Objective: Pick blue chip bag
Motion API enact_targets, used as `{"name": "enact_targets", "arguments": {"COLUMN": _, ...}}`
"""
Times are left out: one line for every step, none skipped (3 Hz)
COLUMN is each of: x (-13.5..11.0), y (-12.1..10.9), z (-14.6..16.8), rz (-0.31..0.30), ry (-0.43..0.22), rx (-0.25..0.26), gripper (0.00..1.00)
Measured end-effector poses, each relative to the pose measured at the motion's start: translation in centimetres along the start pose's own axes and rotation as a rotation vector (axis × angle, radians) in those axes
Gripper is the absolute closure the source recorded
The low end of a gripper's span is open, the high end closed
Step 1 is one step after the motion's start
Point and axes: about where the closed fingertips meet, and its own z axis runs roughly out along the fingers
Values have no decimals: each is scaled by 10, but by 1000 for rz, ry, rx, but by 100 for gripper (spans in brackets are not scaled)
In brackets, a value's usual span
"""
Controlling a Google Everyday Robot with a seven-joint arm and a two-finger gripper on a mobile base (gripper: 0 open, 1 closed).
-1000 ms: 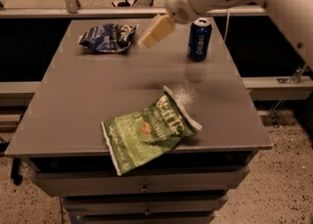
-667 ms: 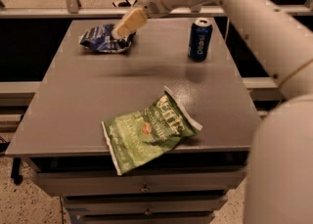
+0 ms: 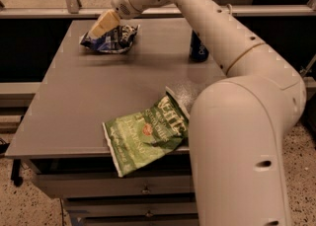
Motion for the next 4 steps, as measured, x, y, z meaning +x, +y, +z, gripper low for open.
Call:
{"name": "enact_targets", "arguments": {"x": 19, "y": -6, "z": 17, "rz": -4, "ry": 77, "rx": 10, "gripper": 0}}
{"name": "enact_targets", "arguments": {"x": 49, "y": -20, "z": 17, "rz": -1, "ry": 160, "rx": 42, "gripper": 0}}
{"name": "enact_targets", "arguments": {"x": 73, "y": -31, "z": 9, "rz": 4, "ry": 221, "rx": 64, "gripper": 0}}
{"name": "enact_targets", "arguments": {"x": 82, "y": -30, "z": 7, "rz": -6, "ry": 235, "rx": 57, "gripper": 18}}
